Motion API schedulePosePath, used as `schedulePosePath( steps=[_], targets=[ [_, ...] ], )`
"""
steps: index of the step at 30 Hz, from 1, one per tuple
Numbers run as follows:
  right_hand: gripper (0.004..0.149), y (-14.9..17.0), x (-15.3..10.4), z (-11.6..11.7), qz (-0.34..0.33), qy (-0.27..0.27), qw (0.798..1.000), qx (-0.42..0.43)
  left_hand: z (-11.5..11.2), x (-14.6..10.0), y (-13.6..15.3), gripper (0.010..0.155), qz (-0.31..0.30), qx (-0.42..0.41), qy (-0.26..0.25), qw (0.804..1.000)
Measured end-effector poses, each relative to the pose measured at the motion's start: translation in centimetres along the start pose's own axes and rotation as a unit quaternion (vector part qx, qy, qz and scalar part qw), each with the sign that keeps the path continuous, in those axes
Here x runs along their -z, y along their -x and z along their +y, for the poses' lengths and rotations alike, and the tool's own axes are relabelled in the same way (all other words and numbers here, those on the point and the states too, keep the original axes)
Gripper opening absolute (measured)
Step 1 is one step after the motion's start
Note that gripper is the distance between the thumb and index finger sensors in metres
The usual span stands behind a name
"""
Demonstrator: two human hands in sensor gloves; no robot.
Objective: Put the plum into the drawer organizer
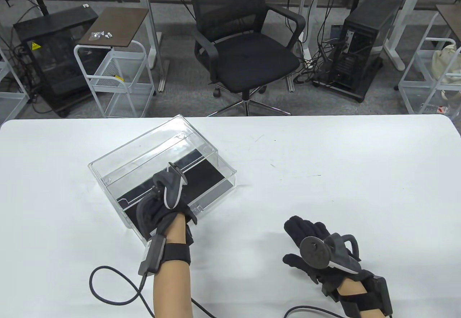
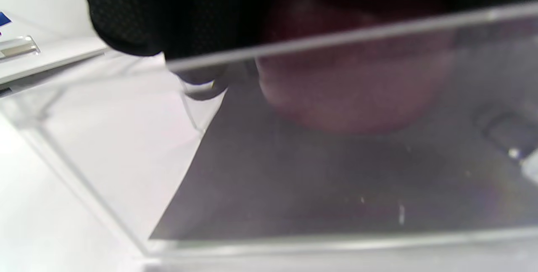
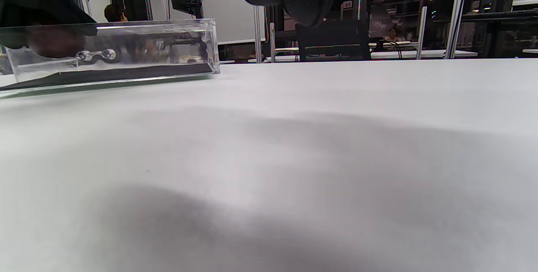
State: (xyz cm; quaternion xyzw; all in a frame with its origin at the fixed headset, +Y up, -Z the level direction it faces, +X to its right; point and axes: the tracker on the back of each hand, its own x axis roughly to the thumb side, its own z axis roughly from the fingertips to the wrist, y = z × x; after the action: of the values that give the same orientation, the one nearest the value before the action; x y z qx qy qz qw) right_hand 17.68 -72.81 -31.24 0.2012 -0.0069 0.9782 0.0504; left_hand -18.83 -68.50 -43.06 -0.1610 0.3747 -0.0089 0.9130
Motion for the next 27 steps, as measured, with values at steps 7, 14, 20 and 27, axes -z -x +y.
schedulePosePath(
  steps=[7, 14, 20, 27],
  targets=[
    [0.084, 0.1, 0.2, 0.1, 0.002, -0.011, 1.000, 0.006, -1.3, 1.6, 0.2, 0.093, 0.017, 0.003, 0.031, 0.999],
    [0.084, 0.2, 0.3, 0.1, 0.005, -0.015, 1.000, 0.009, -1.7, 2.1, 0.3, 0.093, 0.019, -0.001, 0.060, 0.998],
    [0.084, 0.3, 0.3, 0.1, 0.009, -0.015, 1.000, 0.010, -1.9, 2.5, 0.1, 0.093, 0.015, -0.008, 0.063, 0.998],
    [0.084, 0.5, 0.4, 0.1, 0.012, -0.016, 1.000, 0.012, -0.1, 0.3, 1.0, 0.090, -0.027, -0.049, 0.017, 0.998]
  ],
)
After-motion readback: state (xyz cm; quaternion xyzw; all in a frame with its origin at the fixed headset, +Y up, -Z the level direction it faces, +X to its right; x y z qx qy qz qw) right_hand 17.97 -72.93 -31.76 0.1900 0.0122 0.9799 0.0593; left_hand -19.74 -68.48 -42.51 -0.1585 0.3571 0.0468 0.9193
